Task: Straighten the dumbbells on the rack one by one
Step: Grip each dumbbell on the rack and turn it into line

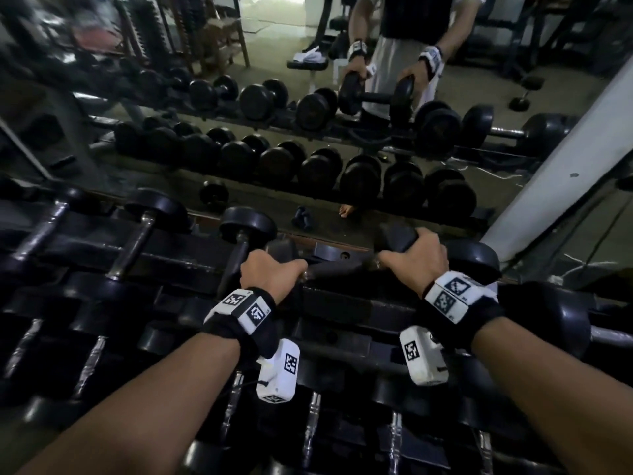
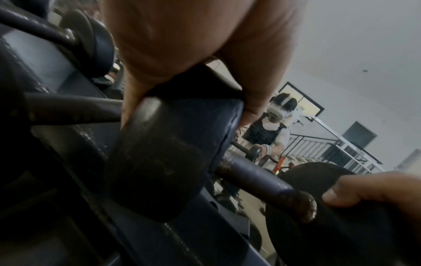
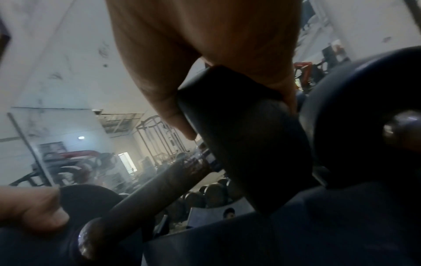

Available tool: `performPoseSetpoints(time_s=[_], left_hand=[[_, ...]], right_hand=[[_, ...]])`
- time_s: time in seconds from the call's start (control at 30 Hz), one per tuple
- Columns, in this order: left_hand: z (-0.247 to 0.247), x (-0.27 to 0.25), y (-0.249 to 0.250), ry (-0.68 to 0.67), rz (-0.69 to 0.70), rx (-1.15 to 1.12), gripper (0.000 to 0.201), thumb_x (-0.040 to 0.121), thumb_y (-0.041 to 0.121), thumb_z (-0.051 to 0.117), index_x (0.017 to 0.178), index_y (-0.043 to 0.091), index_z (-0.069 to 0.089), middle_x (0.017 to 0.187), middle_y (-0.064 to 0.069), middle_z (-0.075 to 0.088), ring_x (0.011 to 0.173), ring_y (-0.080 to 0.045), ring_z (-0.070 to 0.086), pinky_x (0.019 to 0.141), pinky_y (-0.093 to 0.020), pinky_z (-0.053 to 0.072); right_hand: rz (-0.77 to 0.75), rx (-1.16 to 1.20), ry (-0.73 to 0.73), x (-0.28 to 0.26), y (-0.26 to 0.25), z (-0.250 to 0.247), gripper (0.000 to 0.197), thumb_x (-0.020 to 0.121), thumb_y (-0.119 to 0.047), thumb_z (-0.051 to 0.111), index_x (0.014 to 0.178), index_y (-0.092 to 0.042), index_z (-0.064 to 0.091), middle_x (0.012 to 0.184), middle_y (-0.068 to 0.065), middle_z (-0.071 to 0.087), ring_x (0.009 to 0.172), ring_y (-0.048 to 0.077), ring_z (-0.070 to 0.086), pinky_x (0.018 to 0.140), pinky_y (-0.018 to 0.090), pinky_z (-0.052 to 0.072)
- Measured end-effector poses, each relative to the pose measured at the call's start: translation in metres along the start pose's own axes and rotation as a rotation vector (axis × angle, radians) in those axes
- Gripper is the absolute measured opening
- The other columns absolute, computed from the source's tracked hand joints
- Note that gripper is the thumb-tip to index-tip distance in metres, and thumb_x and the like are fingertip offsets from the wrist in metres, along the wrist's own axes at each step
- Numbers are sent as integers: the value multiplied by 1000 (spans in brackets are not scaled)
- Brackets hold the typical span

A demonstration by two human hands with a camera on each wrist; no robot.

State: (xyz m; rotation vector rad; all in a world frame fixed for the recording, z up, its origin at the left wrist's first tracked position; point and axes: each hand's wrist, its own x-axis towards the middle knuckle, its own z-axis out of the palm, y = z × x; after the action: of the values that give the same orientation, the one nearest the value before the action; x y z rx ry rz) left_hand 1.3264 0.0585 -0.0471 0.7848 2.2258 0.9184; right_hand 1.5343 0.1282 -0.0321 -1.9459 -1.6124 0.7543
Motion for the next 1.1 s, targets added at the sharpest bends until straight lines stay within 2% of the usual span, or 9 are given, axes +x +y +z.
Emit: performPoseSetpoints(time_s=[0.13, 0.23, 0.43, 0.6, 0.7, 0.8, 0.93, 1.0, 1.1], left_hand=[[1, -21, 6, 117, -31, -72, 53, 61, 40, 78, 97, 2, 69, 102, -13, 70, 93, -32, 66, 79, -36, 56], [11, -44, 5, 201, -124, -128, 54, 65, 39, 78, 100, 0, 69, 101, -13, 70, 94, -32, 67, 73, -32, 52], [47, -75, -9, 259, -358, -293, 53, 54, 40, 78, 88, 0, 72, 88, -12, 73, 77, -28, 69, 64, -31, 56], [84, -73, -34, 290, -509, -322, 91, 32, 57, 69, 101, -2, 69, 102, -14, 72, 88, -31, 70, 79, -41, 60], [88, -73, -21, 319, -545, -351, 98, 51, 51, 79, 122, -9, 49, 120, -20, 63, 107, -36, 63, 91, -38, 53], [98, -67, -16, 335, -615, -443, 89, 65, 41, 80, 128, -8, 40, 127, -21, 58, 114, -37, 58, 94, -37, 49], [105, -62, -16, 407, -633, -506, 83, 68, 36, 78, 134, 0, 42, 122, -16, 63, 113, -34, 59, 88, -28, 43], [109, -66, -17, 438, -594, -496, 87, 67, 36, 77, 139, 6, 40, 121, -12, 65, 114, -32, 59, 90, -28, 43], [112, -72, -17, 452, -542, -496, 88, 67, 39, 74, 143, 11, 38, 122, -9, 65, 115, -30, 58, 92, -30, 42]], right_hand=[[-144, -10, -71, 18, -12, -16, 61, 57, -39, 79, 111, -16, 63, 111, 12, 69, 105, 35, 63, 87, 37, 52], [-275, -41, -155, 36, -20, -23, 55, 56, -38, 79, 104, -18, 63, 105, 9, 69, 101, 33, 64, 86, 39, 53], [-471, -187, -349, 61, -35, -15, 54, 54, -39, 78, 104, -23, 65, 98, 3, 69, 94, 29, 65, 83, 40, 56], [-536, -290, -458, 78, -27, 15, 56, 61, -31, 80, 114, -22, 64, 101, 2, 69, 98, 27, 65, 86, 35, 53], [-515, -285, -522, 96, -22, 33, 57, 64, -27, 81, 118, -22, 63, 104, 3, 68, 98, 26, 65, 87, 35, 52], [-550, -321, -585, 112, -31, 46, 62, 64, -27, 81, 122, -23, 60, 112, 7, 68, 100, 28, 65, 89, 38, 53], [-618, -354, -632, 124, -43, 61, 70, 59, -33, 80, 124, -37, 53, 119, 2, 64, 106, 28, 63, 93, 42, 52], [-648, -359, -647, 127, -41, 62, 73, 58, -34, 78, 125, -45, 51, 121, -1, 63, 108, 25, 62, 96, 39, 51], [-663, -360, -659, 128, -37, 57, 73, 60, -33, 78, 126, -48, 51, 121, -2, 63, 109, 24, 61, 98, 38, 49]])
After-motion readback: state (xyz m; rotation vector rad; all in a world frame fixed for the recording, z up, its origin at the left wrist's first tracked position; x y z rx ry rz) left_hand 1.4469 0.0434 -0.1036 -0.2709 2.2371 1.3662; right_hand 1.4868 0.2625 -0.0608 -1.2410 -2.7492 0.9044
